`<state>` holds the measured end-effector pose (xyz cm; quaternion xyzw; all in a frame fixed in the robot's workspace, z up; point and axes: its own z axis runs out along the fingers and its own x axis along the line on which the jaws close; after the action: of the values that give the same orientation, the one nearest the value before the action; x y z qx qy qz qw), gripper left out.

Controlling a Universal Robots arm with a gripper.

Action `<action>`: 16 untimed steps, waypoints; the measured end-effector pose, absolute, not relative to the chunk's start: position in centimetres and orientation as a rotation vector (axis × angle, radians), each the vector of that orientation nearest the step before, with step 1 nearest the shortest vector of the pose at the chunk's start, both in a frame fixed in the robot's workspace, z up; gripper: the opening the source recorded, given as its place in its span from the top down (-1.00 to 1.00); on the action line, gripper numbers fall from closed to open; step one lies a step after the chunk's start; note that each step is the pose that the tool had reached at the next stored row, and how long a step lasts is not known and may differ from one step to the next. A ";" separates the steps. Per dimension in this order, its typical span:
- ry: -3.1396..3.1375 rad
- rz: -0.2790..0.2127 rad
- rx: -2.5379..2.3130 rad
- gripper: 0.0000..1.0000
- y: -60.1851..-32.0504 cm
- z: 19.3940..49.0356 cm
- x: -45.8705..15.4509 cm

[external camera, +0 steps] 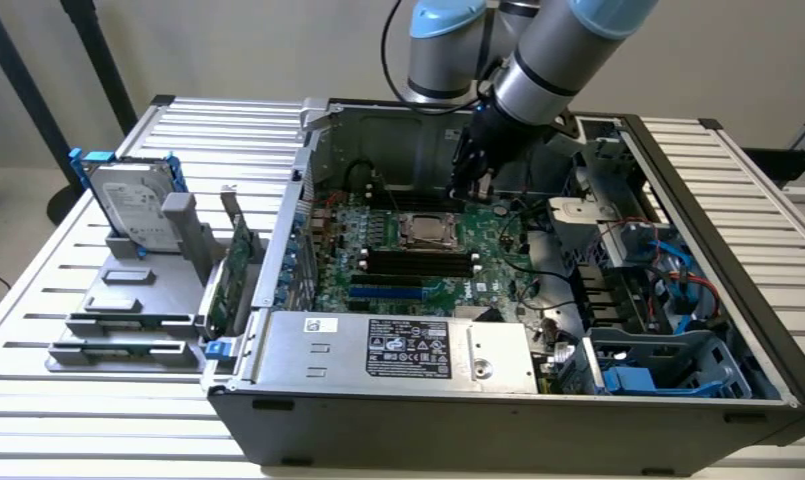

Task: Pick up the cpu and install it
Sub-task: 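Close the cpu cover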

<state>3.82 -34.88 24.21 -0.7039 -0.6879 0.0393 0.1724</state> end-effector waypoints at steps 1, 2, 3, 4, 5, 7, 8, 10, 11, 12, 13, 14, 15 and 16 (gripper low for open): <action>-1.951 0.115 -1.996 0.79 -34.9 24.2 3.7; -1.949 0.118 -1.994 0.79 -34.9 24.1 3.5; -1.948 0.120 -1.993 0.79 -34.9 24.1 3.4; -1.947 0.122 -1.991 0.79 -34.9 24.0 3.3; -1.946 0.124 -1.990 0.79 -34.9 23.9 3.1; -1.945 0.126 -1.989 0.79 -34.9 23.8 2.8; -1.945 0.127 -1.989 0.79 -34.9 23.7 2.6; -1.944 0.128 -1.988 0.79 -34.9 23.5 2.1; -1.944 0.128 -1.988 0.79 -34.9 23.4 1.8; -1.943 0.129 -1.988 0.79 -34.9 23.3 1.5; -1.943 0.129 -1.987 0.79 -34.9 23.3 1.1; -1.943 0.130 -1.987 0.79 -34.9 23.2 0.6; -1.943 0.130 -1.987 0.79 -34.9 23.1 0.2; -1.942 0.130 -1.987 0.79 -34.9 23.1 -0.3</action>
<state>-0.26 -34.88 23.07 -0.7027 -0.6871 0.0460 0.1790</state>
